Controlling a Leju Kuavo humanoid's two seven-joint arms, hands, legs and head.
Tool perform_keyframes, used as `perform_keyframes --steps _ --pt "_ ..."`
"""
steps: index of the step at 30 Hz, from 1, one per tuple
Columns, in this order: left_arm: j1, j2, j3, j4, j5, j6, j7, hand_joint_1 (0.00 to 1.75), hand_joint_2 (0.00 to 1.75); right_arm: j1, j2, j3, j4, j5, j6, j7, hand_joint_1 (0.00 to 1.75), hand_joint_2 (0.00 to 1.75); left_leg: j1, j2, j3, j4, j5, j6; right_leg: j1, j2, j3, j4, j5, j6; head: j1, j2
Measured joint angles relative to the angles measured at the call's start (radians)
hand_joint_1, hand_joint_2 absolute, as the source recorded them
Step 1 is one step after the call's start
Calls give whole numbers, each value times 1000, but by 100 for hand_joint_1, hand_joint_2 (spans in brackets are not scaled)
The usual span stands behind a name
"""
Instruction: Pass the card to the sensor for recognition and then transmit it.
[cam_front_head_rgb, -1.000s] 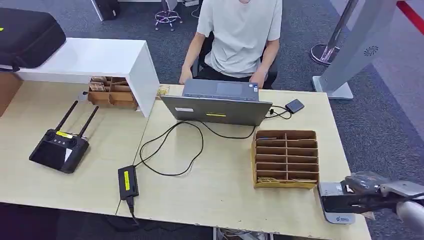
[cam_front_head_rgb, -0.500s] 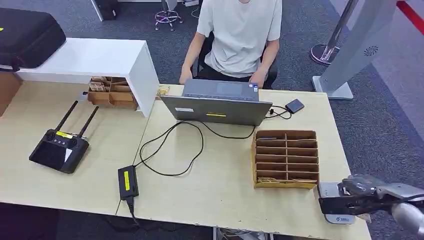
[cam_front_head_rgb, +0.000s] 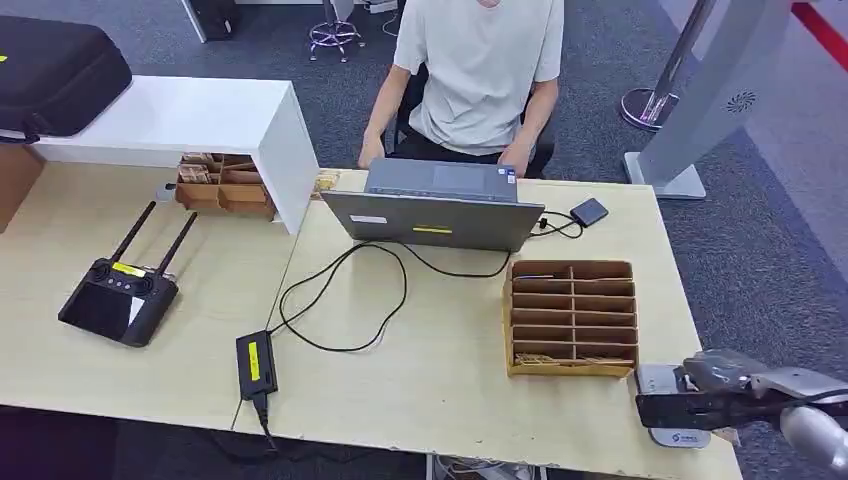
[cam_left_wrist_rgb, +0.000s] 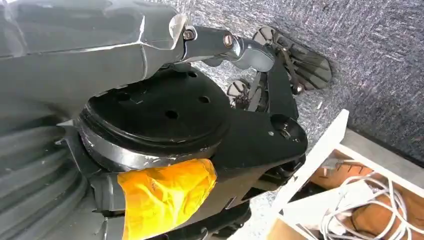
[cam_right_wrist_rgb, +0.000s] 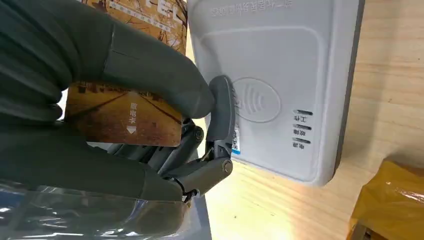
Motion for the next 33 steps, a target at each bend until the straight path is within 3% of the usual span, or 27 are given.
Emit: perform_keyframes --steps 27,33 --pt "-2 0 0 0 -2 4 5 0 175 -18 7 -27 5 33 32 -29 175 175 0 0 -1 0 0 0 0 0 0 0 0 0 0 0" --pt "-1 0 2 0 0 2 2 0 175 -193 9 -36 -10 25 60 -36 175 175 0 2 0 0 1 0 0 2 -1 1 2 0 0 0"
